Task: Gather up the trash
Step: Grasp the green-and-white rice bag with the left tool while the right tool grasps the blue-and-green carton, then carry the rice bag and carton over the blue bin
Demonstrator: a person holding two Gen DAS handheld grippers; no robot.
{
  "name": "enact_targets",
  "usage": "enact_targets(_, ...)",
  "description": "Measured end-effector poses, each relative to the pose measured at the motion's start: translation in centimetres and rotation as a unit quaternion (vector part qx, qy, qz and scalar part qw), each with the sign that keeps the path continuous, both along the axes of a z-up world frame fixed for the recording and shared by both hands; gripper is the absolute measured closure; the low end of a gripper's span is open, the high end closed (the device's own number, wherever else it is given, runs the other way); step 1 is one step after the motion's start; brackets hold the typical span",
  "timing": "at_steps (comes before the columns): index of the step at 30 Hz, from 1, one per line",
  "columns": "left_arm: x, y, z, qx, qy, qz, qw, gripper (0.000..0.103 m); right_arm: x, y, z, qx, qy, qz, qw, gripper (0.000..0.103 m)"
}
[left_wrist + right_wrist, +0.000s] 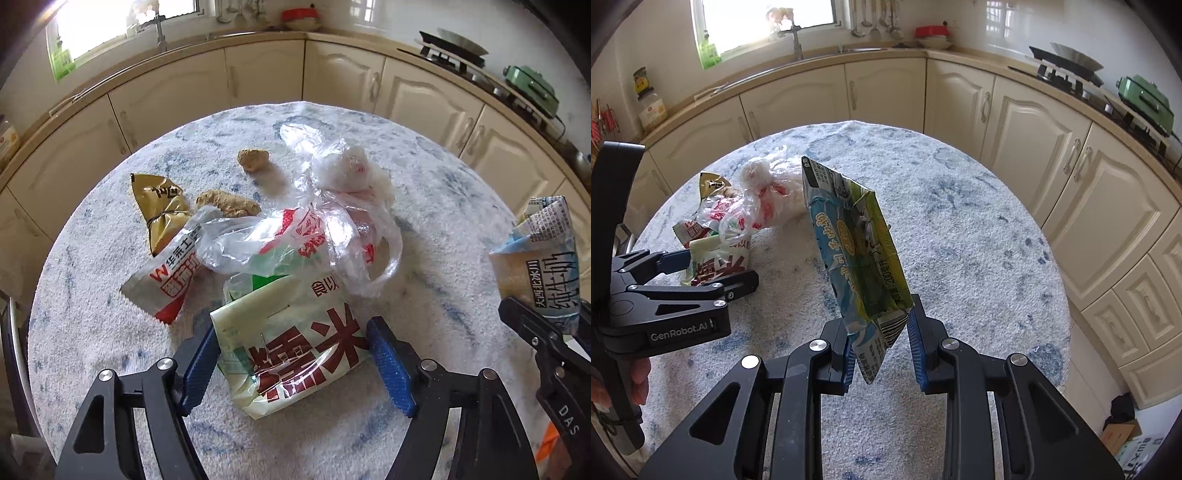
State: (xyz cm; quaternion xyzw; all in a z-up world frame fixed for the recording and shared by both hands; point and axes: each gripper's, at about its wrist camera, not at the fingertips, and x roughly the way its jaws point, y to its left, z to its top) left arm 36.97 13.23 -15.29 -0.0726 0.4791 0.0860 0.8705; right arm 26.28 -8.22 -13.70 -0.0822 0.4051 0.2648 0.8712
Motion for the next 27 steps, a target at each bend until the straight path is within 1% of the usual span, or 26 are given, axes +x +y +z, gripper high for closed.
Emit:
enact_targets(8, -3.3, -1.2, 0.9, -0.016, -0.004, -0.011, 0.9998, 0.03, -1.8, -1.3, 0.5, 0.003, -0.003, -0.01, 1.0, 0.078)
enact_targets(12, -5.2, -2.4, 1.7, -0.013, -0.014, -0.02, 0.9996, 0.03, -3.0, -2.1, 0.8, 0.005, -0.004, -0.017, 1.0, 0.078)
enact_targets(15, -6.3, -3.4, 2.2, -0.018, -0.016, -0.032, 0.9992, 0.03, -4.0, -3.0, 0.9, 0.006, -0.004, -0.024, 1.0, 0.078)
enact_targets(20, -8.2, -5.7, 3.3, -0.011, -0.027, -0.055, 0.9981, 0.03, -5.6, -4.7, 1.1, 0.009, -0.006, -0.038, 0.999, 0.078)
enact_targets(27, -9.8, -9.3, 4.8, -0.005, -0.041, -0.094, 0.9948, 0.03, -7.4, -8.3, 1.5, 0.015, -0.006, -0.076, 0.997, 0.078)
